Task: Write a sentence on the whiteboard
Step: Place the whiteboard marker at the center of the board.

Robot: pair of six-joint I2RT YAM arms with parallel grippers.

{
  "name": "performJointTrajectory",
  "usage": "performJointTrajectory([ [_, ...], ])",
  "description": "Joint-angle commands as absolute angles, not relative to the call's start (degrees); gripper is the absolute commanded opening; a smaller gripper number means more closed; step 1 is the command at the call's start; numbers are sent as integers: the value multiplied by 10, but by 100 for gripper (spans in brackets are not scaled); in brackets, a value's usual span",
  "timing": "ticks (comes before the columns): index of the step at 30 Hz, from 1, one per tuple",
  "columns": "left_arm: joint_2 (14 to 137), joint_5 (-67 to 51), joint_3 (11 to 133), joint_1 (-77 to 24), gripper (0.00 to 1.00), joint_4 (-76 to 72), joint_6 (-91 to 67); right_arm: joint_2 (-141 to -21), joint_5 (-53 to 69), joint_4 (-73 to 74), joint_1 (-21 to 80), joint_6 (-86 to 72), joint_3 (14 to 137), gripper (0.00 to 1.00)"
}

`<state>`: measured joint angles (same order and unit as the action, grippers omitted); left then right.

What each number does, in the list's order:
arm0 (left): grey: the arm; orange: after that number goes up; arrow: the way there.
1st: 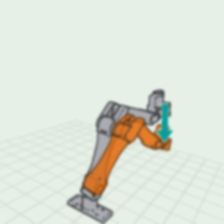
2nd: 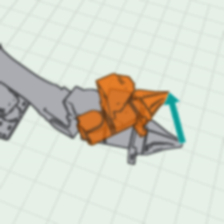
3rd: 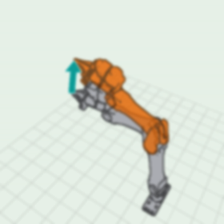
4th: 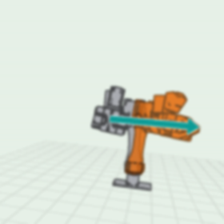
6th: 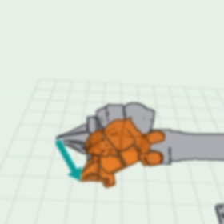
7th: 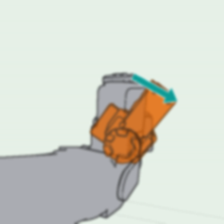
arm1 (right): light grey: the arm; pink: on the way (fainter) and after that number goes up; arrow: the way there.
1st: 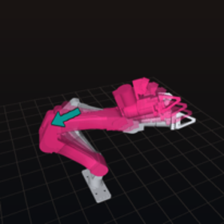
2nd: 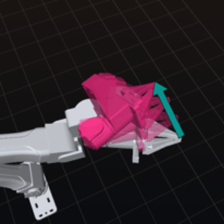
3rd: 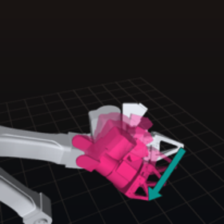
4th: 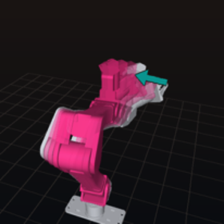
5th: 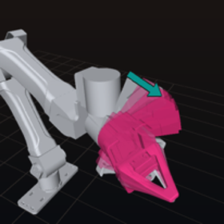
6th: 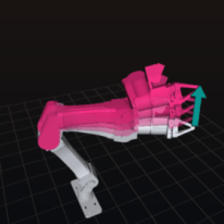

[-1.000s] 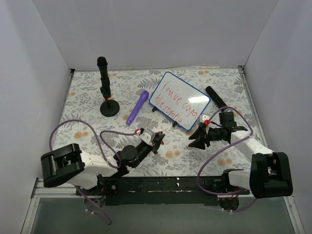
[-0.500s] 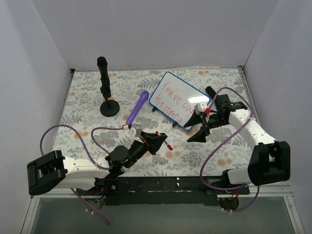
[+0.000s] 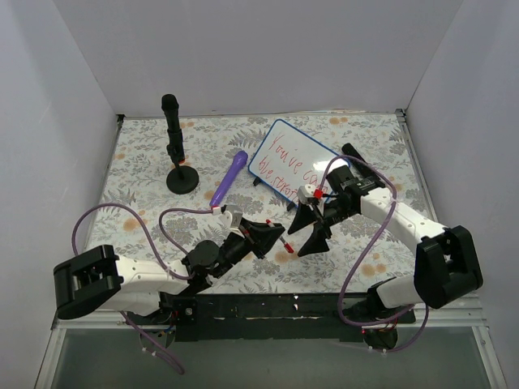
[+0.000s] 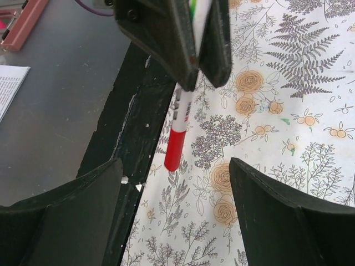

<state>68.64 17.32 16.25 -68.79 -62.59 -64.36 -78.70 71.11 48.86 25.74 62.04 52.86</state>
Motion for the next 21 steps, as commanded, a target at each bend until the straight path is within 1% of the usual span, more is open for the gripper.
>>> performJointTrajectory([
  [1, 705, 161, 189, -688, 0, -661, -640, -817, 710, 464, 274, 579, 559, 85],
  [4, 718, 162, 193, -687, 0, -670, -635, -833, 711, 460, 287, 568, 563, 80],
  [5, 722, 163, 197, -687, 0, -677, -633, -838, 711, 459, 291, 566, 564, 73],
  [7, 729, 165, 198, -687, 0, -685, -631, -847, 711, 456, 300, 557, 571, 62],
  [8, 736, 165, 199, -687, 0, -692, -628, -850, 708, 456, 302, 550, 574, 50],
  [10, 743, 169, 199, -687, 0, -698, -625, -860, 705, 456, 306, 547, 580, 38],
  [11, 747, 168, 200, -687, 0, -700, -623, -861, 704, 458, 307, 543, 582, 25],
  [13, 749, 169, 199, -687, 0, -700, -621, -868, 704, 461, 307, 543, 592, 15],
  [14, 754, 167, 200, -687, 0, -700, -621, -871, 706, 469, 307, 543, 598, 7],
  [15, 758, 163, 198, -686, 0, -700, -621, -874, 708, 476, 307, 550, 605, 3],
  [16, 765, 157, 197, -686, 0, -703, -621, -881, 712, 488, 307, 557, 614, 1],
  [21, 827, 144, 186, -686, 0, -743, -642, -909, 732, 549, 307, 602, 665, 1],
])
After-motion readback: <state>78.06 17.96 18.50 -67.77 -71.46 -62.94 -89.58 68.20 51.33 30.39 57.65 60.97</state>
